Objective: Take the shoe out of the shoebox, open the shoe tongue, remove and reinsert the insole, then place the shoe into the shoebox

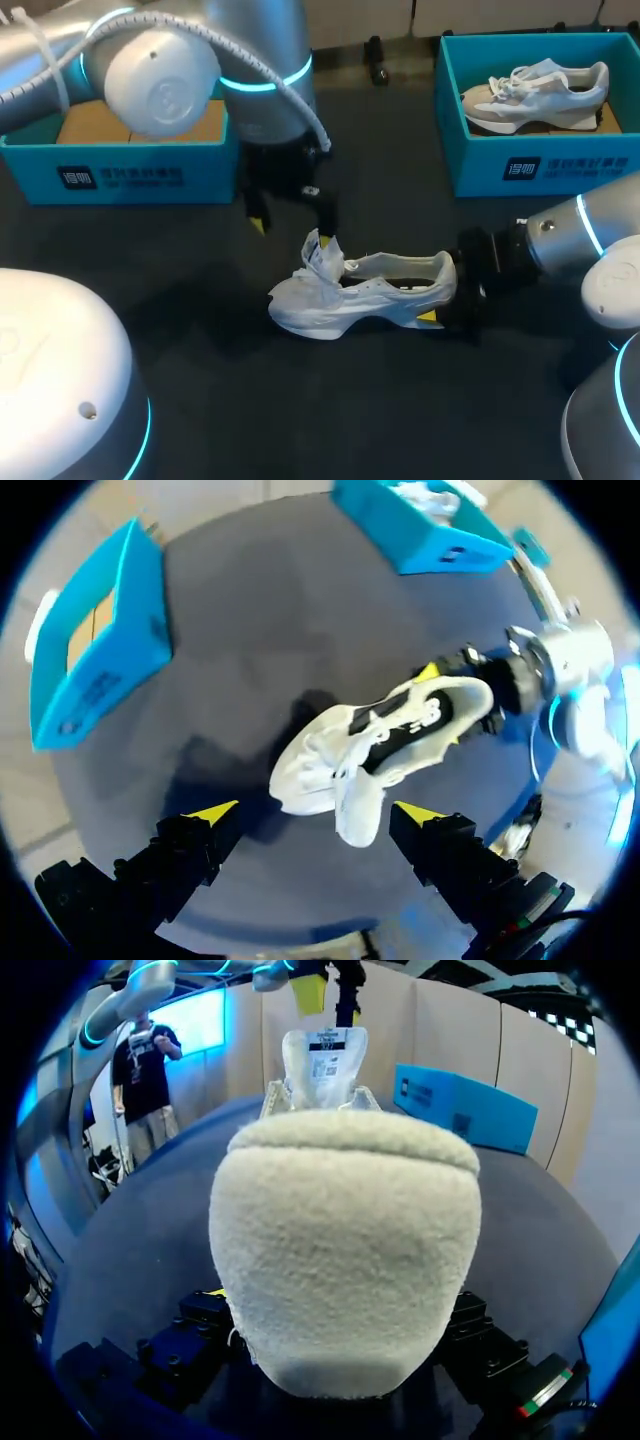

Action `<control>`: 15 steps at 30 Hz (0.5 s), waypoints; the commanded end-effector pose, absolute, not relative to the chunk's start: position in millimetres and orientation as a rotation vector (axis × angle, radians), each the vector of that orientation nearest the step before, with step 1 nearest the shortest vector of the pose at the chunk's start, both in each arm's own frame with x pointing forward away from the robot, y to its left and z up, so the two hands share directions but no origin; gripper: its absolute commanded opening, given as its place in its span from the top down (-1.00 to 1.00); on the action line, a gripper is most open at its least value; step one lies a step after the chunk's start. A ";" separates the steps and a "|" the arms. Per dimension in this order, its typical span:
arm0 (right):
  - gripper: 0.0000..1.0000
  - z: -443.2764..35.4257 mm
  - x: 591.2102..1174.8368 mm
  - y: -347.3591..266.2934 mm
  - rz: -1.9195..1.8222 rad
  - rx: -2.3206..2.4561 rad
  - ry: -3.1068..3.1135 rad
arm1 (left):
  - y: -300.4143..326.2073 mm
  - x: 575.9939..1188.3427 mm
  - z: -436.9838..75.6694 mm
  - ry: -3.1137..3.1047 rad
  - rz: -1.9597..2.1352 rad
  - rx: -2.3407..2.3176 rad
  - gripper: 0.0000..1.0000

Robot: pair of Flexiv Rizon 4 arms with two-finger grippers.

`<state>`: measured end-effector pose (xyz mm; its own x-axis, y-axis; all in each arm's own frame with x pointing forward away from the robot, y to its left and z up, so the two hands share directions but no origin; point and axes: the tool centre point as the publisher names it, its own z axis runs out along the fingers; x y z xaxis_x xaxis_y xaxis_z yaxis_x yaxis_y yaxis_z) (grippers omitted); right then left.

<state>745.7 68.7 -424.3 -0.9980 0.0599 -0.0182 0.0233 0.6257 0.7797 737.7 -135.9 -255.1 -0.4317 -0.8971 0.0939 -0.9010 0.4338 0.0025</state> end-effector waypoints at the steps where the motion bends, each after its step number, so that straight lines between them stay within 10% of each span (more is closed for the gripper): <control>1: 1.00 -424.3 745.6 67.8 1.339 0.071 2.793 | -137.9 746.2 -228.5 -2.943 0.064 1.046 -1.00; 15: 1.00 -424.3 745.6 67.8 1.339 0.071 2.793 | -148.0 762.9 -207.7 -3.104 0.099 0.389 -1.00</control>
<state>745.7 68.7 -424.3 -0.9980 0.0599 -0.0182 0.0233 0.6257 0.7797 758.0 -145.2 -213.5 -0.8247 -0.5656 0.0052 -0.5653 0.8237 -0.0445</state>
